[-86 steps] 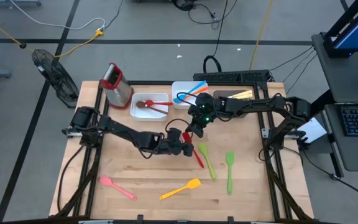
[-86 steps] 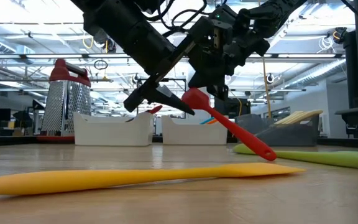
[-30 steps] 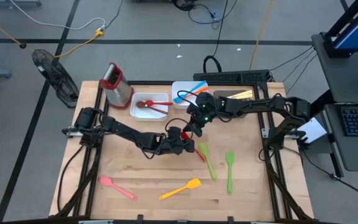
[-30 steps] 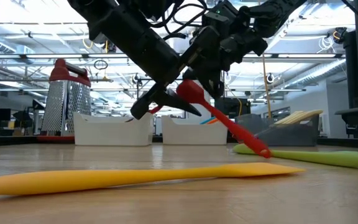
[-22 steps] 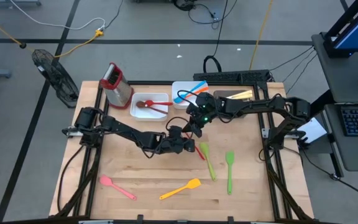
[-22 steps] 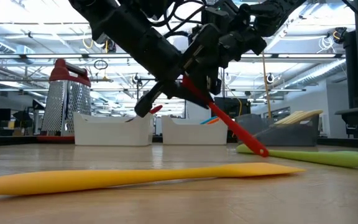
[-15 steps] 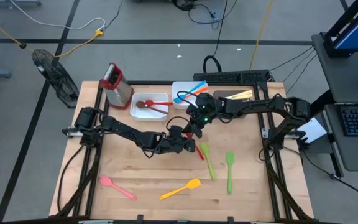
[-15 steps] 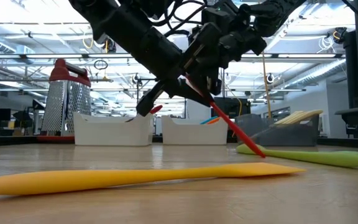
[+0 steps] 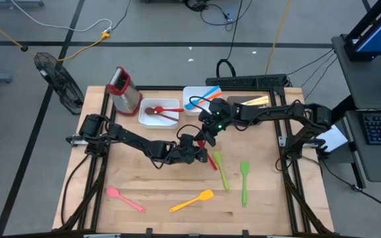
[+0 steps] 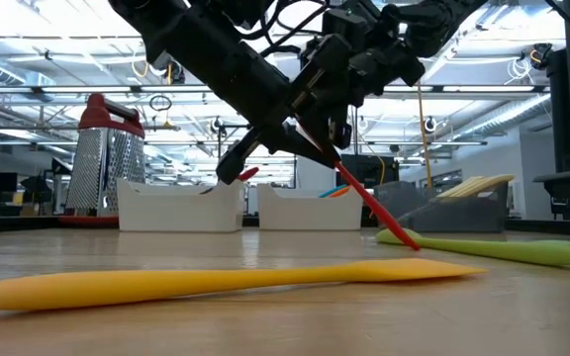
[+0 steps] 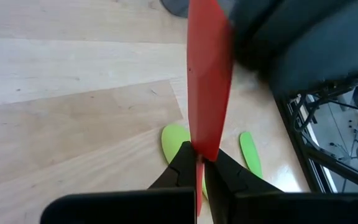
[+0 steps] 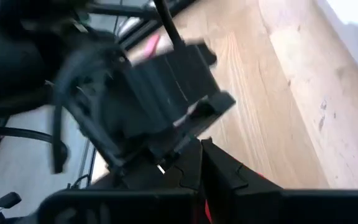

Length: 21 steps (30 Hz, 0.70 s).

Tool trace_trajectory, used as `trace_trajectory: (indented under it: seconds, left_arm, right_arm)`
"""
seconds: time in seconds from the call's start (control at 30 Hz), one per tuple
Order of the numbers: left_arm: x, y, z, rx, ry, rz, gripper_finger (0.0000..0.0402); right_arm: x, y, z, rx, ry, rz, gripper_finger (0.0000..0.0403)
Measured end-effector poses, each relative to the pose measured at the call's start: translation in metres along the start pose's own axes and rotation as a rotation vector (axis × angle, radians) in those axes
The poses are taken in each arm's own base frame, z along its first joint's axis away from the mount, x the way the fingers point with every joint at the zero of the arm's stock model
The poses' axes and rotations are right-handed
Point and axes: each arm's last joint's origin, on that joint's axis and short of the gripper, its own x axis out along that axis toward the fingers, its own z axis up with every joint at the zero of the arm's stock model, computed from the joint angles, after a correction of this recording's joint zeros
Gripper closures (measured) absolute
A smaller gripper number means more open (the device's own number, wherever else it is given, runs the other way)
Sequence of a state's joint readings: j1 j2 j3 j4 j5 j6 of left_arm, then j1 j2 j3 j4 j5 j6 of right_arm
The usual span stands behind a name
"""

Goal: Pick & Place Kitchen Items
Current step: Put the red spatula into the right white bin

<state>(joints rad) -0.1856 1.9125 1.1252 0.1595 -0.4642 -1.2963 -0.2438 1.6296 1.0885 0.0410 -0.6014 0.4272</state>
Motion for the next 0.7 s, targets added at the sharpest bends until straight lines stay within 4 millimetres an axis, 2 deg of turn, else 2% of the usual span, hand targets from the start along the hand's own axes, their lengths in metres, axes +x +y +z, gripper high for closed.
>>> trace_trajectory:
  seconds: [0.2,0.4,0.6,0.7]
  left_arm:
    - [-0.002,0.001,-0.005,-0.005,0.019,0.014,0.04]
    - [-0.005,0.0,-0.01,-0.004,0.033,0.015,0.0401]
    - [-0.014,-0.006,-0.005,-0.011,0.022,-0.002,0.0401]
    - [-0.025,-0.013,0.007,-0.001,-0.023,-0.009,0.0401]
  right_arm:
    - [-0.022,0.014,0.012,-0.049,-0.089,-0.005,0.0394]
    - [-0.057,0.034,0.023,-0.106,-0.189,0.011,0.036]
    - [-0.098,0.052,0.016,-0.217,-0.182,-0.066,0.034]
    - [-0.115,0.059,0.008,-0.245,-0.163,-0.162,0.034]
